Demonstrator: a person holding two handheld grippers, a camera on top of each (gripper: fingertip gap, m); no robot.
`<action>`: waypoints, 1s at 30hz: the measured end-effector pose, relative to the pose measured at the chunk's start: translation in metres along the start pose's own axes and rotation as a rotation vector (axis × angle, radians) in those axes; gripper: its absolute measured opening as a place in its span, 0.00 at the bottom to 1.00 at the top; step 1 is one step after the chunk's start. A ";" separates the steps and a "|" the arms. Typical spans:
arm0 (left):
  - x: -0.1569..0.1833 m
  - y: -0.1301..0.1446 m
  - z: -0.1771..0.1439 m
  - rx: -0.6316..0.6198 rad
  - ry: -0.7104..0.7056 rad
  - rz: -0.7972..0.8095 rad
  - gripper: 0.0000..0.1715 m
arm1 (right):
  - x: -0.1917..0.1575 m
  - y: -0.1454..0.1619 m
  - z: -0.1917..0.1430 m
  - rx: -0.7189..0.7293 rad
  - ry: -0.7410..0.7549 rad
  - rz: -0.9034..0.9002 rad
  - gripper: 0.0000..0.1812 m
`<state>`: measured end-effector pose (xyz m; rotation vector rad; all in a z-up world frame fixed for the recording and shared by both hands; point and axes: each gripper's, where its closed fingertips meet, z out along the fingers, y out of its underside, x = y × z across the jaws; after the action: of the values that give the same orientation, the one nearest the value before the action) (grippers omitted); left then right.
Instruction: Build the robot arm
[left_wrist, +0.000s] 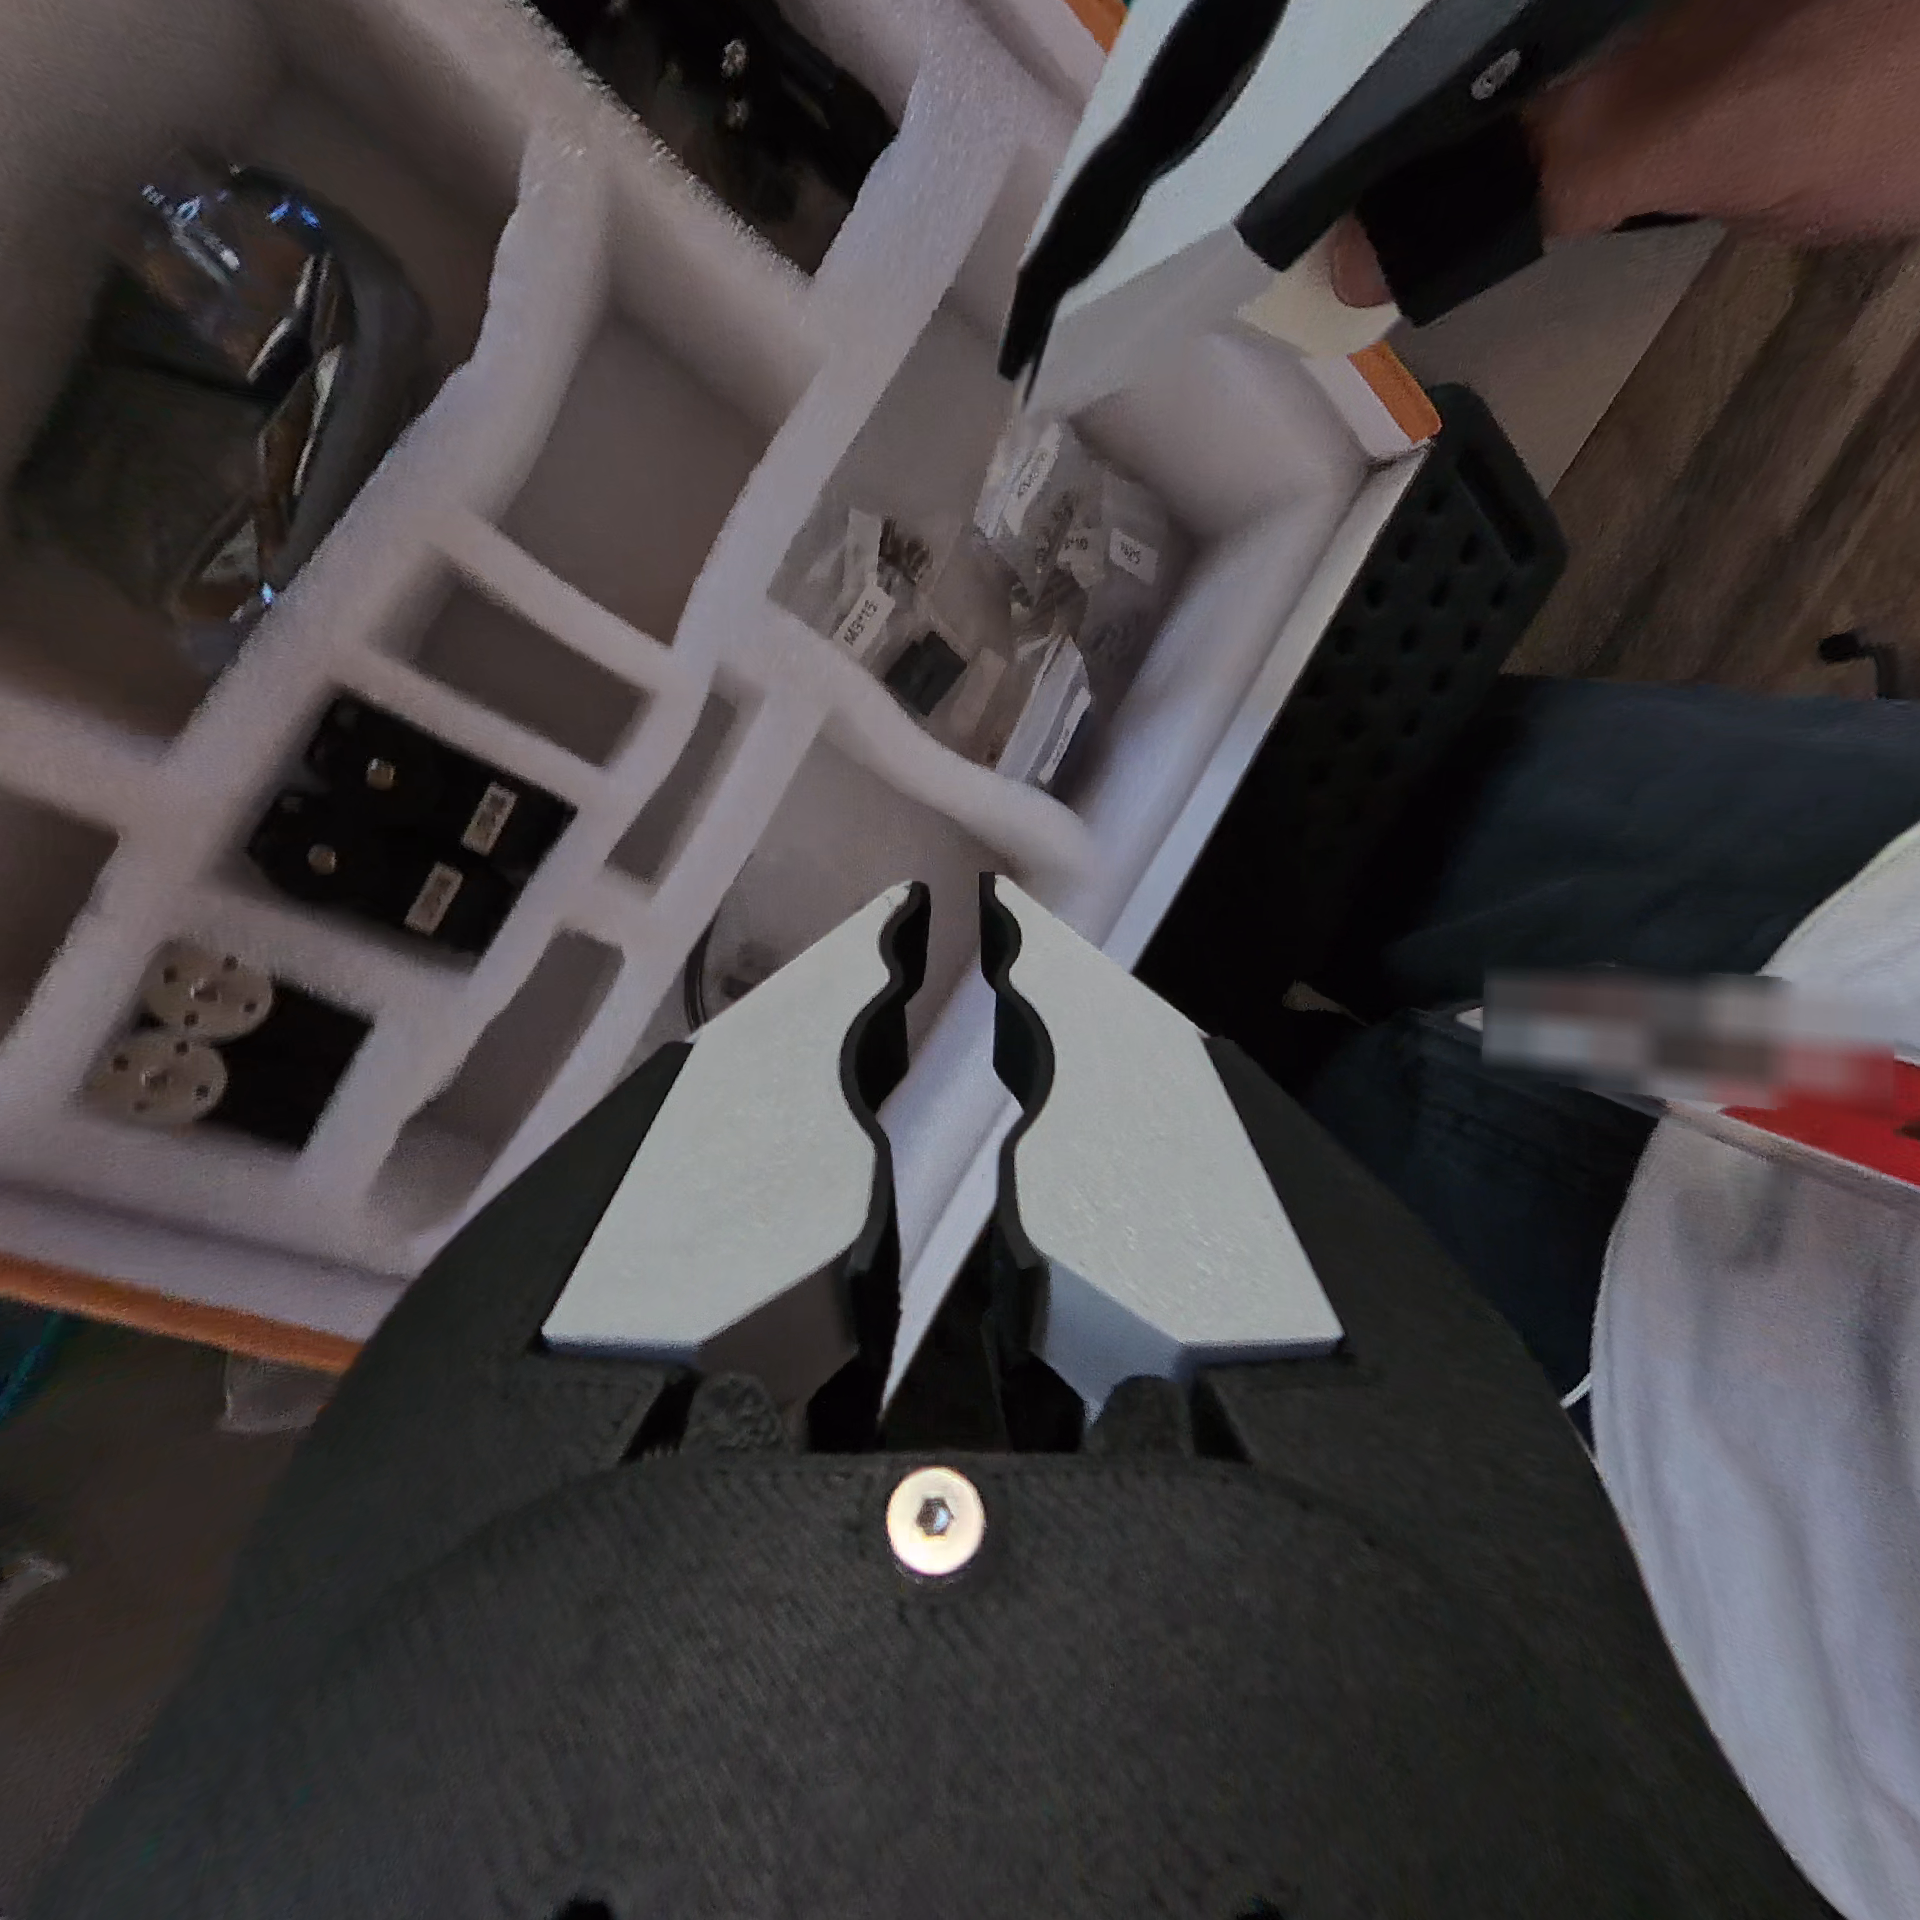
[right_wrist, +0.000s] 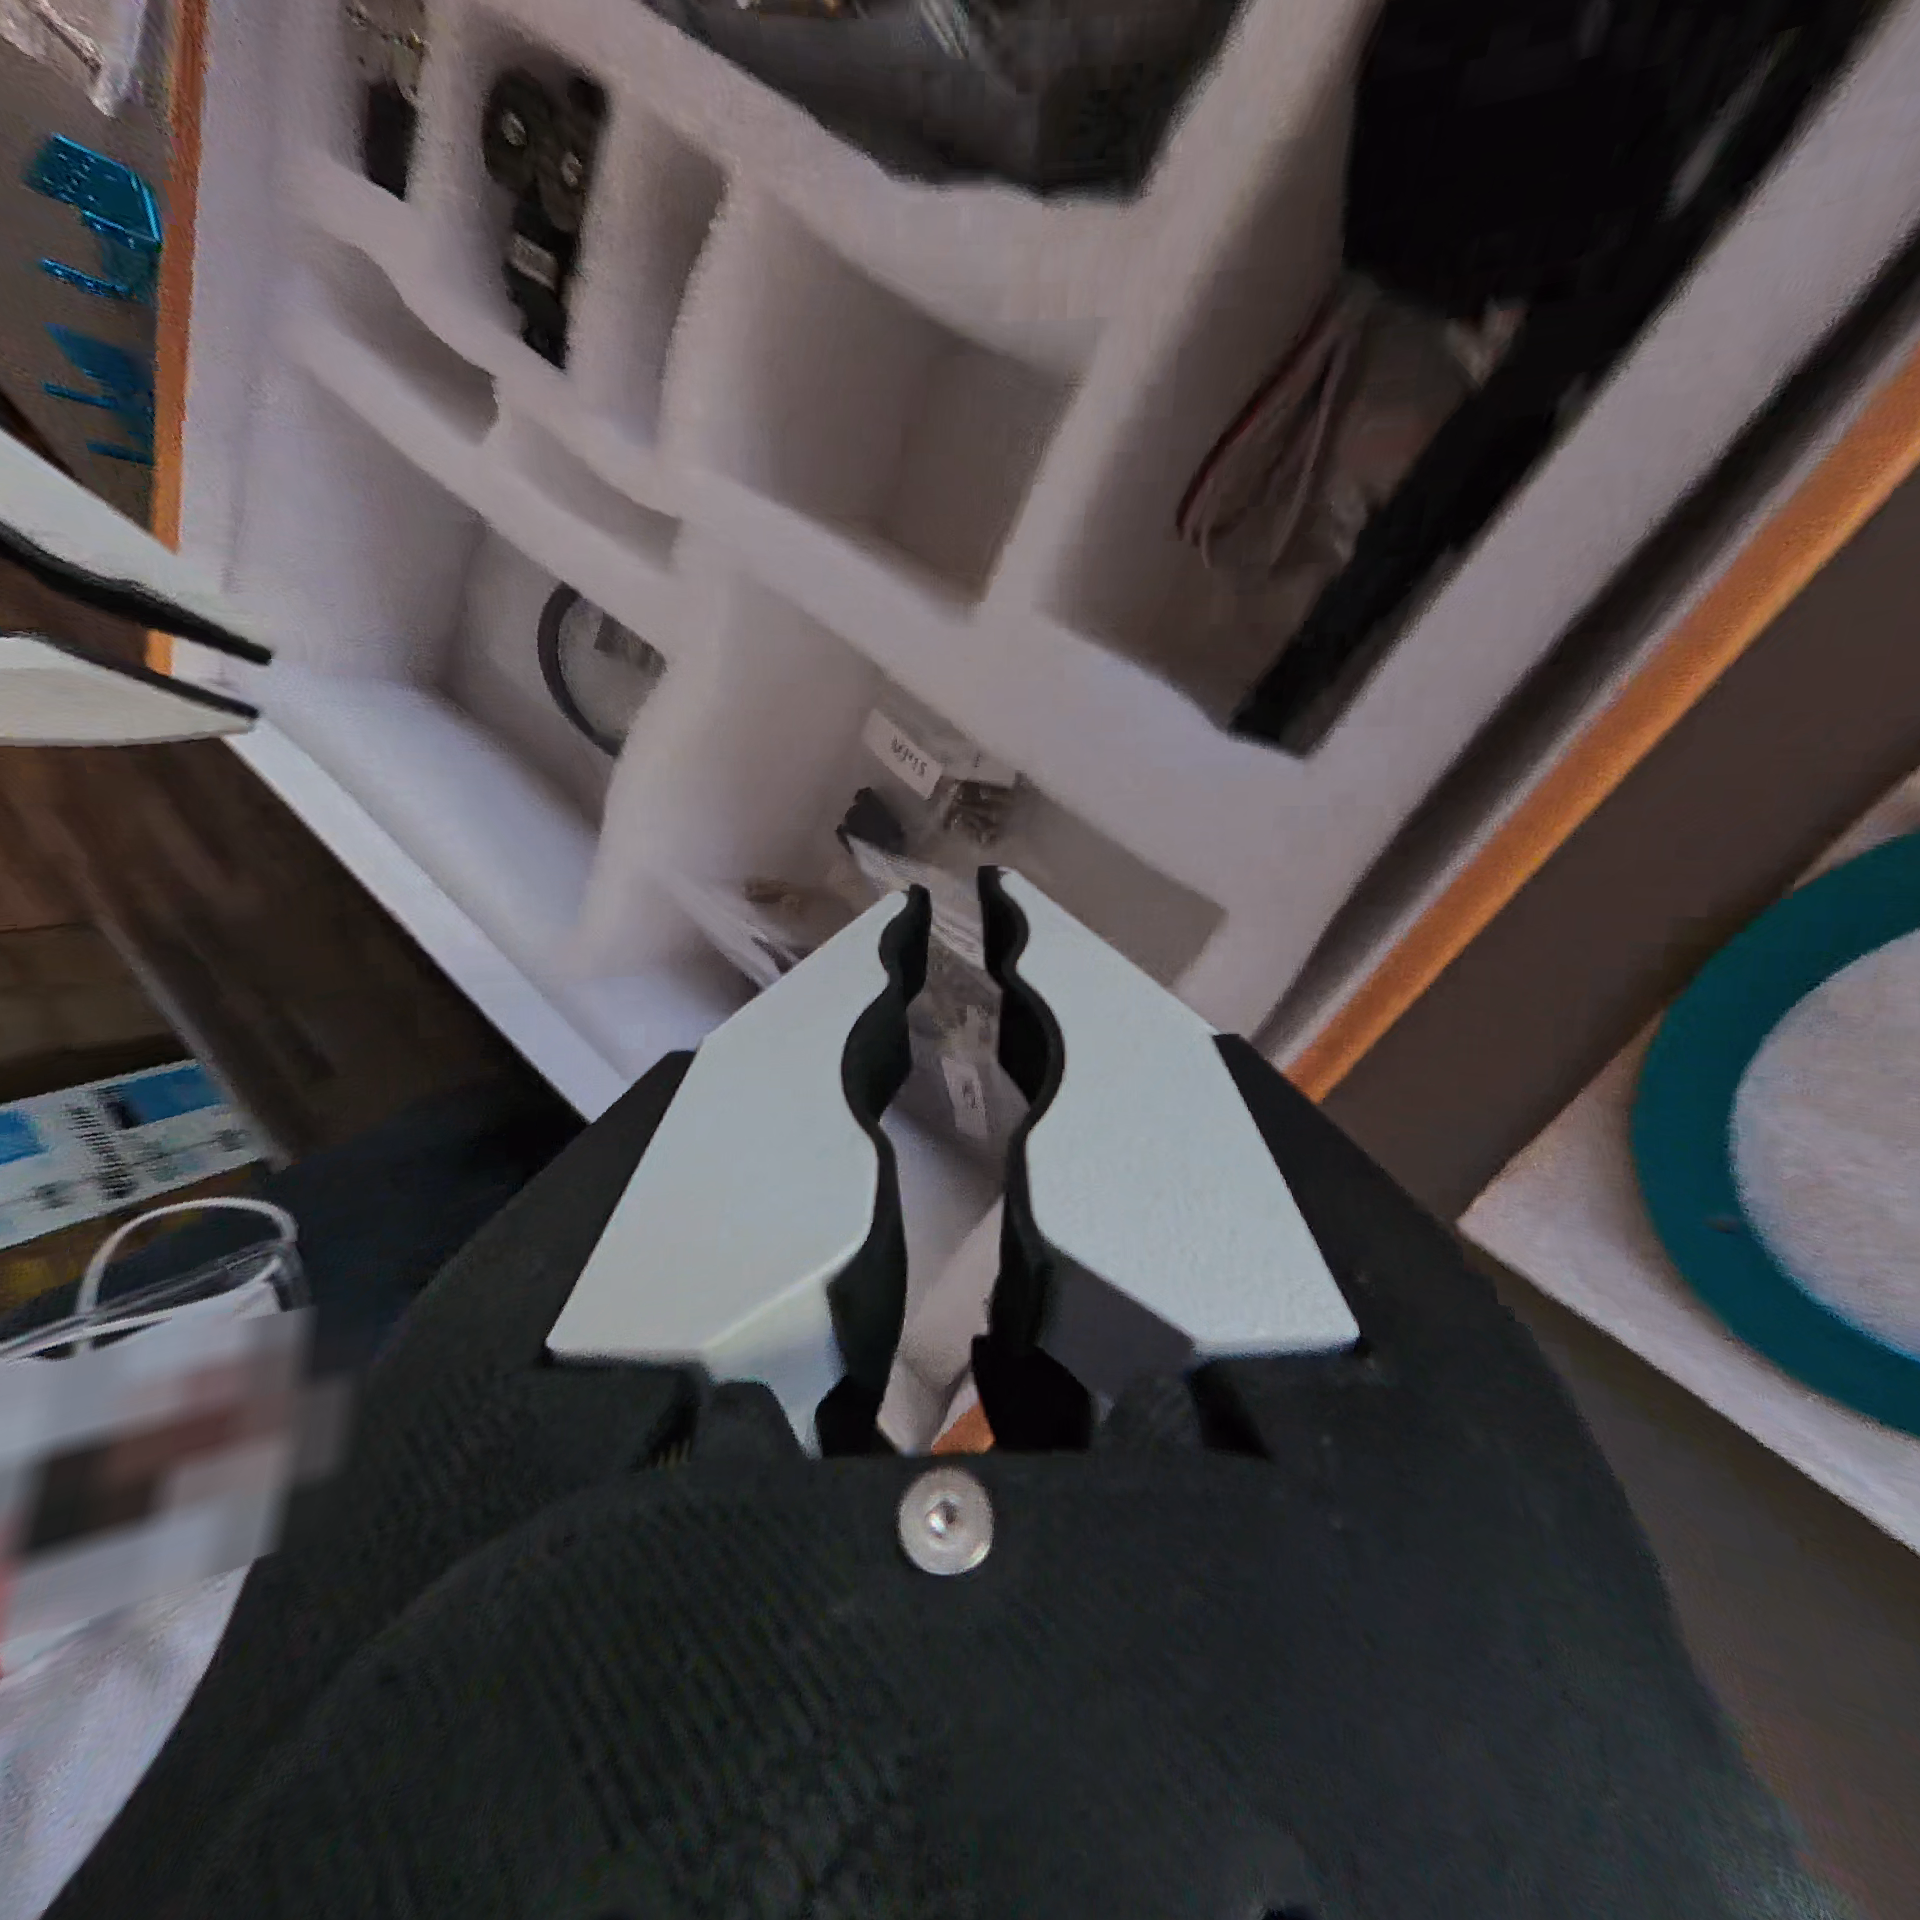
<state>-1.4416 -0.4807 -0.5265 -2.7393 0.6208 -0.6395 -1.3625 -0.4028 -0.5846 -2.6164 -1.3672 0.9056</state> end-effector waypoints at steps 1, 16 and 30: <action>0.001 0.004 -0.007 0.020 -0.001 -0.012 0.05 | -0.005 -0.009 -0.002 0.035 0.027 -0.047 0.04; 0.028 0.079 -0.071 0.094 0.001 0.014 0.02 | 0.010 -0.011 0.051 0.088 0.259 0.177 0.05; 0.017 0.120 -0.108 0.114 0.016 0.019 0.01 | 0.019 -0.001 0.065 -0.018 0.290 0.210 0.08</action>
<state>-1.5201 -0.6102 -0.4669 -2.6224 0.5938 -0.6723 -1.3885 -0.4019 -0.6471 -2.8043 -1.0520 0.5020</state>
